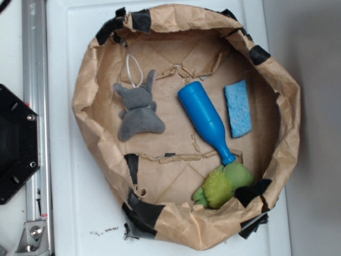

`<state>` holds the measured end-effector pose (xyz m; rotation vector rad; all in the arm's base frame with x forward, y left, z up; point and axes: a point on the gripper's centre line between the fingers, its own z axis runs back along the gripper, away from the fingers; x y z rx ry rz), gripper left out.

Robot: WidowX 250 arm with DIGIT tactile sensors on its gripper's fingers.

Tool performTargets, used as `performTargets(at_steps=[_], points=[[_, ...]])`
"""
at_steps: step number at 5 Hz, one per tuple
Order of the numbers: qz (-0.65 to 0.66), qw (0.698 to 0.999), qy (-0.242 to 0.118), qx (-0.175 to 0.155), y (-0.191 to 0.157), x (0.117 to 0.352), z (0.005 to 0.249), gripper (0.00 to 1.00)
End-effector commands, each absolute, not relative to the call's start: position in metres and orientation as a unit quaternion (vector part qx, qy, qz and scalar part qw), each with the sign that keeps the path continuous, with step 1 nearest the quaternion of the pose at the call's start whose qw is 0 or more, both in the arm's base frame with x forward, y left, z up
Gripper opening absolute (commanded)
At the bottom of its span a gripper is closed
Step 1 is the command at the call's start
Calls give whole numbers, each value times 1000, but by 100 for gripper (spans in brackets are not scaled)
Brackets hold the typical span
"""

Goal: Grab the green animal.

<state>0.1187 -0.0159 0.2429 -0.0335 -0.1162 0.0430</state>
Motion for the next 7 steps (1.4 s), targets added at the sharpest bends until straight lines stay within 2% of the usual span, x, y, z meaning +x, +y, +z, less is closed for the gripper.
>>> performTargets(at_steps=[1,2,3,4,5,6,7], points=[[21,998,-58,-17,-16,119,243,100],[93,992,-56,-59,0,144,232,100],[180,969,-111,-129,0,192,204,100],[263,942,-143,-153,4,223,185,100],[321,906,-187,-203,-15,261,139,100],[327,914,-176,-161,-19,278,99,100],[359,909,-156,-142,-14,284,71,100]])
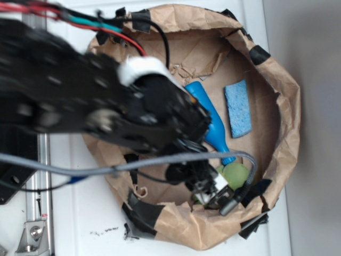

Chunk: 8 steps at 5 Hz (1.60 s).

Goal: Grab the green animal.

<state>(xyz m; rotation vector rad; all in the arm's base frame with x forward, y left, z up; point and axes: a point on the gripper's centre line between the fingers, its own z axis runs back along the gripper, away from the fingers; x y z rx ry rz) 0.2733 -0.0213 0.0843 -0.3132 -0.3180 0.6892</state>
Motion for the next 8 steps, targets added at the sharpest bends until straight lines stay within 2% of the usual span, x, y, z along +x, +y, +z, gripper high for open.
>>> performTargets(at_steps=[1,2,3,4,5,6,7,8], points=[[361,906,-157,-153,-24,298,74,100],[361,903,-161,-169,-35,308,83,100],[337,911,-162,-176,-56,318,81,100],[311,930,-141,-136,-67,319,51,100],[300,941,-122,-99,-61,268,30,93],[300,942,-128,-77,-45,218,34,0],[296,944,-132,-58,-4,193,75,0],[306,932,-163,-107,25,205,108,0]])
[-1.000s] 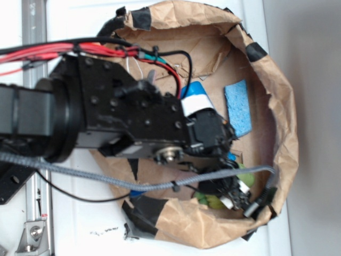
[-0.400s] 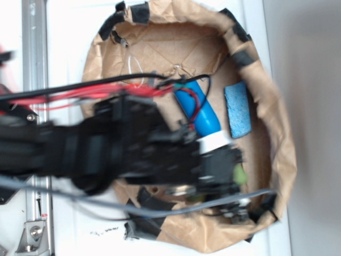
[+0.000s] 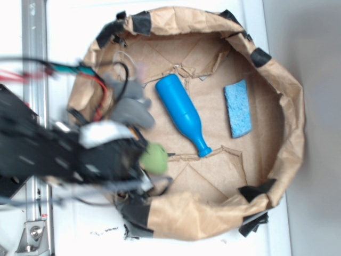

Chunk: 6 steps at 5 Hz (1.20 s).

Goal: Grab the green animal.

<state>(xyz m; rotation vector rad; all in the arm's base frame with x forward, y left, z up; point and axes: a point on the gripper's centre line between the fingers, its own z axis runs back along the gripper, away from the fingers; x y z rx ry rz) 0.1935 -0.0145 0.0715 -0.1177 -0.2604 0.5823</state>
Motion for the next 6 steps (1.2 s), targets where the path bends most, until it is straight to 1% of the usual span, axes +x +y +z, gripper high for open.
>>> performTargets(at_steps=[1,2,3,4,5,6], points=[[272,939,-175,-116,20,256,114,0],[150,982,-91,-68,3,310,139,0],[167,981,-88,37,-7,342,142,0],[125,984,-91,87,-5,326,153,0],[117,985,-104,66,-2,312,167,0],[108,986,-111,58,6,289,183,0]])
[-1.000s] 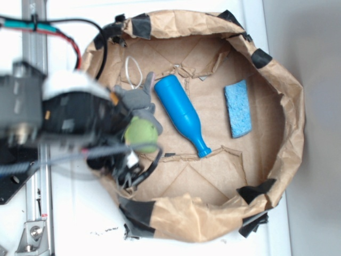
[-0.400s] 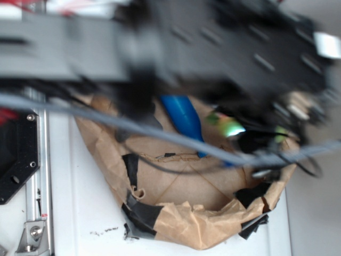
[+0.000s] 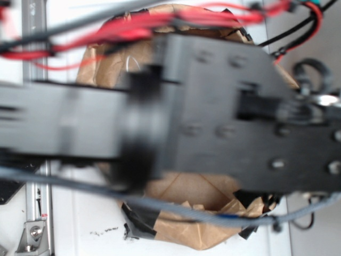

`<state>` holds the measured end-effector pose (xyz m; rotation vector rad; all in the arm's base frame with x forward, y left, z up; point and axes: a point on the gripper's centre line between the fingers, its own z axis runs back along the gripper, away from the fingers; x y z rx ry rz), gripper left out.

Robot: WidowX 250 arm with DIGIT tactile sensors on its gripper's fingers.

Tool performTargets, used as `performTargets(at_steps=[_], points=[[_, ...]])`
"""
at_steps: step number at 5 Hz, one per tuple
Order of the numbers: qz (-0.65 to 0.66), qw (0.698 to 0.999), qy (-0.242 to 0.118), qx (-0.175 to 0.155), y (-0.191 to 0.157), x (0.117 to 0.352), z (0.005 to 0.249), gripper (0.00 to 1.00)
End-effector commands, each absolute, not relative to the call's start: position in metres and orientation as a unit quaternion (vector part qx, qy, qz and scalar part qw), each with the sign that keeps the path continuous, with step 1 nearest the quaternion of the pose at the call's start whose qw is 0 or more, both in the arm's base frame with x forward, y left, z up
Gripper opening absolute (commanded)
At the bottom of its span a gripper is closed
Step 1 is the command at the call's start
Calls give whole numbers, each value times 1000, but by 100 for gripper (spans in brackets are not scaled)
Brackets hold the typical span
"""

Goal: Grab the green animal.

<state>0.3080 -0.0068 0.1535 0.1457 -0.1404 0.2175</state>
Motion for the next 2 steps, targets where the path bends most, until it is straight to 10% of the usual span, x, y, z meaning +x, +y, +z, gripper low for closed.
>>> performTargets(at_steps=[1,2], points=[[121,985,-110,51,17,267,181,0],[119,987,-86,62,18,262,171,0]])
